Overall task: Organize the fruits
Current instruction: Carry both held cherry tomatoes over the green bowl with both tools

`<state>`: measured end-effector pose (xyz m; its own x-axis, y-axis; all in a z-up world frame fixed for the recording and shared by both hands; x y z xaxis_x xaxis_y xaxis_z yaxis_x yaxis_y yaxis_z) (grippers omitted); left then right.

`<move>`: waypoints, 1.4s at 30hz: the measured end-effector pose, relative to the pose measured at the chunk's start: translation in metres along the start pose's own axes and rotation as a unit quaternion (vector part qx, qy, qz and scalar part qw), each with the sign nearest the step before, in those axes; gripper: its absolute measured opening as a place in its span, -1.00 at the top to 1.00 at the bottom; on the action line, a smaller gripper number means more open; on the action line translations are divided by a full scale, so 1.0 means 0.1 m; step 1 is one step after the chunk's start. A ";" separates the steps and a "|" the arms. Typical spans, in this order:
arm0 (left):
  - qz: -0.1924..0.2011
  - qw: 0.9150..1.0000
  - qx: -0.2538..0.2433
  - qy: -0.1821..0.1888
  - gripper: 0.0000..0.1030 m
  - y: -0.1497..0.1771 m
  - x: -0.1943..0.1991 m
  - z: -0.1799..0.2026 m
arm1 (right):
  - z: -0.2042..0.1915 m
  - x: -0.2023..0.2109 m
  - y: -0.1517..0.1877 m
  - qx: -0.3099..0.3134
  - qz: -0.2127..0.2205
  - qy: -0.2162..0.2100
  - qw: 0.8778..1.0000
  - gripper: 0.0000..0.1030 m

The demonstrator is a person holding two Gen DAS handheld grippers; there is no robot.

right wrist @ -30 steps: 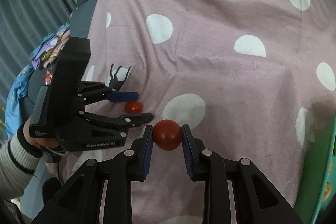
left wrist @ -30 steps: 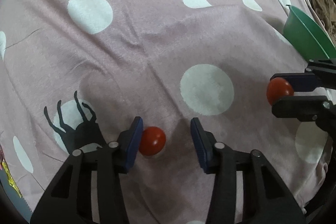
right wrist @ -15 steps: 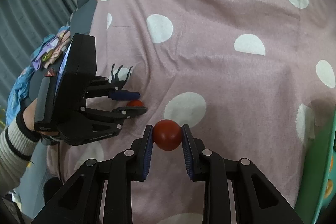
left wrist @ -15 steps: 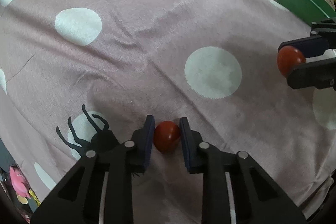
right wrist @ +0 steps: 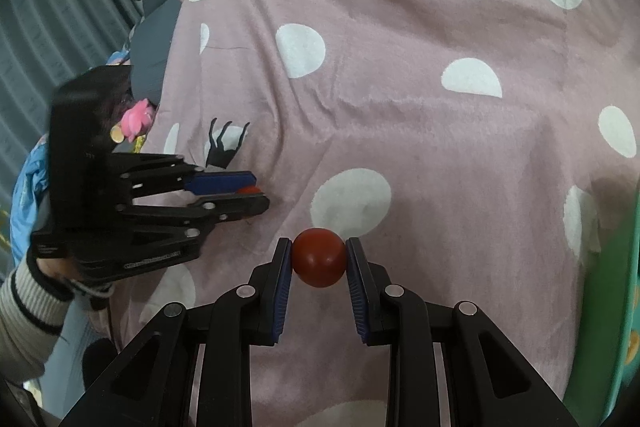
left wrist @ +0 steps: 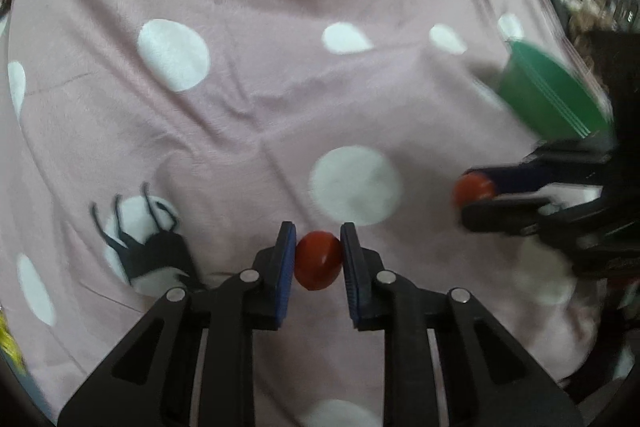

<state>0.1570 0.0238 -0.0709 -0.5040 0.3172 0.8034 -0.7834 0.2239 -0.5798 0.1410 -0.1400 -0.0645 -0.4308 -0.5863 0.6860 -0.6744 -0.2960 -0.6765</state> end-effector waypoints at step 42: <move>0.069 0.989 -0.080 0.102 0.56 -0.70 0.14 2.14 | 0.76 1.67 0.62 -0.088 0.109 0.137 0.981 0.44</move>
<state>0.1266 -0.1846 0.0103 -0.5052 0.5313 0.6801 -0.6361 0.3033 -0.7095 0.0733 -0.3137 -0.0121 -0.7051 -0.3892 0.5928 -0.6311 -0.0370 -0.7748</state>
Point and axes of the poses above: each gripper's, at about its wrist camera, not at the fingertips, and x roughly against the way its jaws point, z to its right, y to its underside, the point moved 2 cm from there along -x, roughly the way its jaws point, and after that the axes turned 7 degrees about x, right-handed, at the moved point
